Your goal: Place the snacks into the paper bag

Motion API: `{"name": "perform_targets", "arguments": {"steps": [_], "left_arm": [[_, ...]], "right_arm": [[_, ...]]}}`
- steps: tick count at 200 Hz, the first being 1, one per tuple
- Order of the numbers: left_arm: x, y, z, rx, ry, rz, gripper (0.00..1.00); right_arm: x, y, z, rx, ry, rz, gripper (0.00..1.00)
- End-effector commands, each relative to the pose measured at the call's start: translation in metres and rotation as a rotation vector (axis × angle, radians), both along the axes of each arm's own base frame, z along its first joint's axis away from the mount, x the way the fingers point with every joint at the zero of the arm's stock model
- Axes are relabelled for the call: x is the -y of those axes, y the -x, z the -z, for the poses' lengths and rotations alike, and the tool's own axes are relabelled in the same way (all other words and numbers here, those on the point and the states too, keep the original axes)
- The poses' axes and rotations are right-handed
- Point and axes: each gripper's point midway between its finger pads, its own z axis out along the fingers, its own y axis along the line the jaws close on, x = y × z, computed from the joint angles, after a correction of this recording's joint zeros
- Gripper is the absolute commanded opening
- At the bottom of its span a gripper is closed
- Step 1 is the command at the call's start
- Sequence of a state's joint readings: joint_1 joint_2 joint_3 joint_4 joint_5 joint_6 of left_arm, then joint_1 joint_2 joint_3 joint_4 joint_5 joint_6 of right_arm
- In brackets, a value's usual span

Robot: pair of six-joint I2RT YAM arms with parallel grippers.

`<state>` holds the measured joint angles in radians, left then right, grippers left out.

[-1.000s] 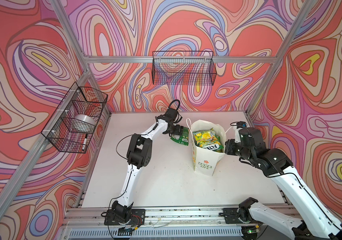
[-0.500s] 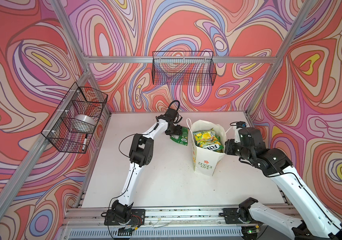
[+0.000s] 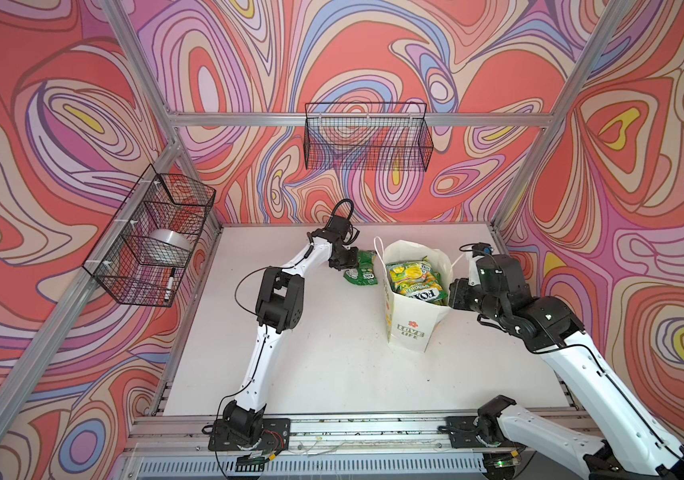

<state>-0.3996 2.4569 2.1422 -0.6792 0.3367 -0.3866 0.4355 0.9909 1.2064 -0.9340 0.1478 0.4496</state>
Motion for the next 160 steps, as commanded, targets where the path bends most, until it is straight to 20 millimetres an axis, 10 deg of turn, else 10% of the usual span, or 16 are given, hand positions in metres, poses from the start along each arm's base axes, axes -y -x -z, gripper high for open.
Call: {"name": "perform_targets", "arguments": {"steps": [1, 160], "left_arm": [[-0.011, 0.005, -0.022, -0.003, 0.039, -0.068, 0.21], [-0.069, 0.061, -0.162, 0.287, 0.049, -0.232, 0.17]], "right_arm": [[-0.004, -0.003, -0.013, 0.040, -0.020, -0.011, 0.00], [-0.002, 0.000, -0.016, 0.053, -0.022, -0.010, 0.00]]}}
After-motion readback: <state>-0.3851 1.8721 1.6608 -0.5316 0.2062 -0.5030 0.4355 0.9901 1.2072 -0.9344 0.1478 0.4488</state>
